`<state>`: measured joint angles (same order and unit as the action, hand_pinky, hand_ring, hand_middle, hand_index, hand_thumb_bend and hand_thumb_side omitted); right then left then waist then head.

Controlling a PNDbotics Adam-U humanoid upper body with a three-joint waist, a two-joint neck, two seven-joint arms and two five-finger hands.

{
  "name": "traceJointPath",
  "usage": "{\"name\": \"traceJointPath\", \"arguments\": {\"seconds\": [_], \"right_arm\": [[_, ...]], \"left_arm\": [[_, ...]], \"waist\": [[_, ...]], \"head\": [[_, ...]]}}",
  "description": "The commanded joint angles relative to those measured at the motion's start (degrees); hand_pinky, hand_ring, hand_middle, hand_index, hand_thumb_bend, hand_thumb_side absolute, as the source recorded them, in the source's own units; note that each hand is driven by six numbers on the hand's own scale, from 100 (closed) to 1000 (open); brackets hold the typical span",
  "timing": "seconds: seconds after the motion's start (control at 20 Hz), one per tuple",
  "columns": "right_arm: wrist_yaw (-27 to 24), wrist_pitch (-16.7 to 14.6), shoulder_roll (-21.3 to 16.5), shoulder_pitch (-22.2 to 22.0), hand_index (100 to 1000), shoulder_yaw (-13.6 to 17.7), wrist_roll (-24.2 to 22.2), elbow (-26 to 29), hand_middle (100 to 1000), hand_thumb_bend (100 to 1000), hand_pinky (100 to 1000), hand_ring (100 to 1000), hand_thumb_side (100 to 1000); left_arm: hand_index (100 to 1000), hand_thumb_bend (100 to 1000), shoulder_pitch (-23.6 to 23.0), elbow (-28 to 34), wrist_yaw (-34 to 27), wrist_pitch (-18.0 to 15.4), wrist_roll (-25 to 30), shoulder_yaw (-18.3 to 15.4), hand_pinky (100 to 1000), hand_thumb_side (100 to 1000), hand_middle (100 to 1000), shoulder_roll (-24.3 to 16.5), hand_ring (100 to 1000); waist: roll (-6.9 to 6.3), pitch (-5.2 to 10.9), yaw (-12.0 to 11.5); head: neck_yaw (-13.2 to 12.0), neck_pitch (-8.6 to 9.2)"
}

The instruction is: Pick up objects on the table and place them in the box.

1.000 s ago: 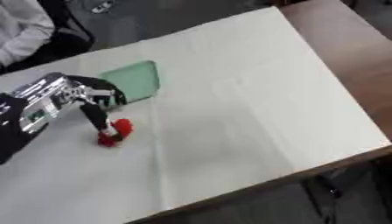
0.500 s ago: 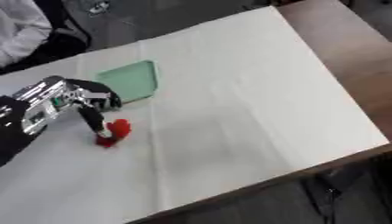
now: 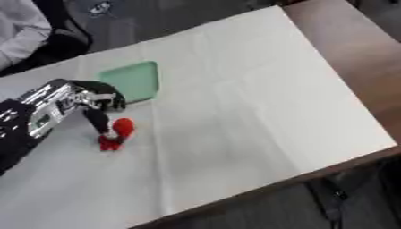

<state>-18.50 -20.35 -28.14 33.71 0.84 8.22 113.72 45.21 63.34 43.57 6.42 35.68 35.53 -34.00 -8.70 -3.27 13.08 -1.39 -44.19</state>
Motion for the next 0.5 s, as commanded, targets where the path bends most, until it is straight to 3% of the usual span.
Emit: {"name": "traceJointPath", "arguments": {"seconds": [0.05, 0.2, 0.25, 0.3, 0.35, 0.4, 0.45, 0.5], "right_arm": [[-0.1, 0.1, -0.4, 1.3, 657, 0.2, -0.1, 0.9, 286, 100, 181, 1000, 556], [-0.1, 0.1, -0.4, 1.4, 657, 0.3, 0.0, 0.9, 287, 100, 181, 1000, 555], [-0.1, 0.1, -0.4, 1.4, 657, 0.3, 0.0, 0.9, 287, 100, 181, 1000, 555], [-0.1, 0.1, -0.4, 1.4, 657, 0.3, 0.0, 0.9, 288, 100, 181, 1000, 554], [-0.1, 0.2, -0.4, 1.4, 657, 0.3, 0.0, 0.9, 288, 100, 181, 1000, 554], [-0.1, 0.2, -0.4, 1.4, 657, 0.3, 0.0, 0.9, 288, 100, 181, 1000, 554], [-0.2, 0.2, -0.4, 1.4, 657, 0.3, 0.0, 0.9, 288, 100, 181, 1000, 554], [-0.2, 0.2, -0.4, 1.4, 657, 0.3, 0.0, 0.9, 288, 100, 181, 1000, 554]], "left_arm": [[821, 742, 1.4, 2.9, -1.3, 2.1, 0.6, 0.7, 503, 416, 707, -0.9, 572], [739, 714, 1.3, 4.2, -2.4, 3.4, 0.9, 1.6, 383, 395, 619, -0.9, 485], [739, 714, 1.3, 4.5, -2.5, 3.7, 1.1, 1.8, 383, 395, 619, -1.0, 485], [691, 693, 1.3, 4.6, -2.6, 3.9, 1.2, 1.9, 311, 380, 573, -1.0, 437], [696, 695, 1.2, 4.6, -2.5, 4.2, 1.4, 2.1, 316, 382, 576, -1.2, 441], [651, 675, 1.1, 4.5, -2.3, 4.3, 1.6, 2.2, 218, 366, 522, -1.3, 361], [654, 678, 1.0, 4.4, -2.0, 4.3, 1.9, 2.2, 224, 367, 524, -1.4, 365], [637, 650, 1.0, 4.3, -1.6, 4.3, 2.1, 2.2, 167, 356, 497, -1.6, 319]], "waist": [[0.38, 0.81, -0.1], [0.34, 0.9, 0.0], [0.33, 0.92, 0.0], [0.31, 0.94, 0.0], [0.29, 0.97, 0.0], [0.27, 0.99, 0.1], [0.26, 1.01, 0.1], [0.25, 1.01, 0.1]], "head": [[0.8, 0.07], [0.9, 0.07], [0.8, 0.07], [0.8, 0.07], [0.8, 0.07], [0.8, 0.07], [0.8, 0.07], [0.9, 0.07]]}}
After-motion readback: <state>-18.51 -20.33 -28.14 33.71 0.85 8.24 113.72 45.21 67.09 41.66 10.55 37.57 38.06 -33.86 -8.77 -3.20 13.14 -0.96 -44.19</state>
